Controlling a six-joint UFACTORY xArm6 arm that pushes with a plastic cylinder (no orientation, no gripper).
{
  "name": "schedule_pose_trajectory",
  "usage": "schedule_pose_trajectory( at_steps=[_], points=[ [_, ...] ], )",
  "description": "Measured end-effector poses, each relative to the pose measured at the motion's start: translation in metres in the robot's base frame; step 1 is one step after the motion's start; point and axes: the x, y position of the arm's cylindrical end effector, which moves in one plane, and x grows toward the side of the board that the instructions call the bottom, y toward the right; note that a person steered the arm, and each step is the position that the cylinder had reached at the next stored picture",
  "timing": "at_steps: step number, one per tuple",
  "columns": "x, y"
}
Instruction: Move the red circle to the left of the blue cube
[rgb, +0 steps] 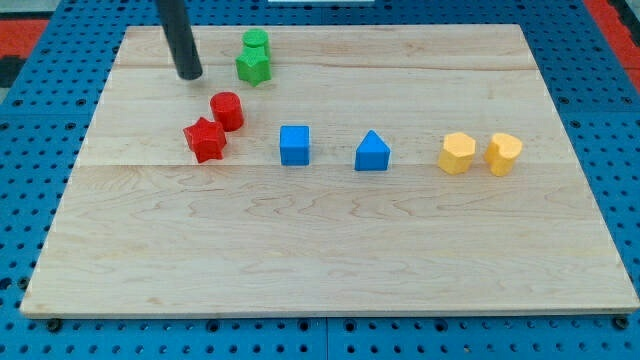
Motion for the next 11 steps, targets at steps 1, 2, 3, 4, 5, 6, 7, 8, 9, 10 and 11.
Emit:
schedule_pose_trajectory(
  at_steps=[1,2,3,4,5,6,7,8,9,10,11],
  points=[
    [0.014,0.036],
    [0.047,0.06],
    [0.064,0.082],
    [0.058,0.027],
    [0.058,0.005],
    [0.079,0.012],
    [0.105,0.039],
    [0.107,0.054],
    [0.107,0.054],
    [0.096,0.058],
    [0.101,0.074]
  ],
)
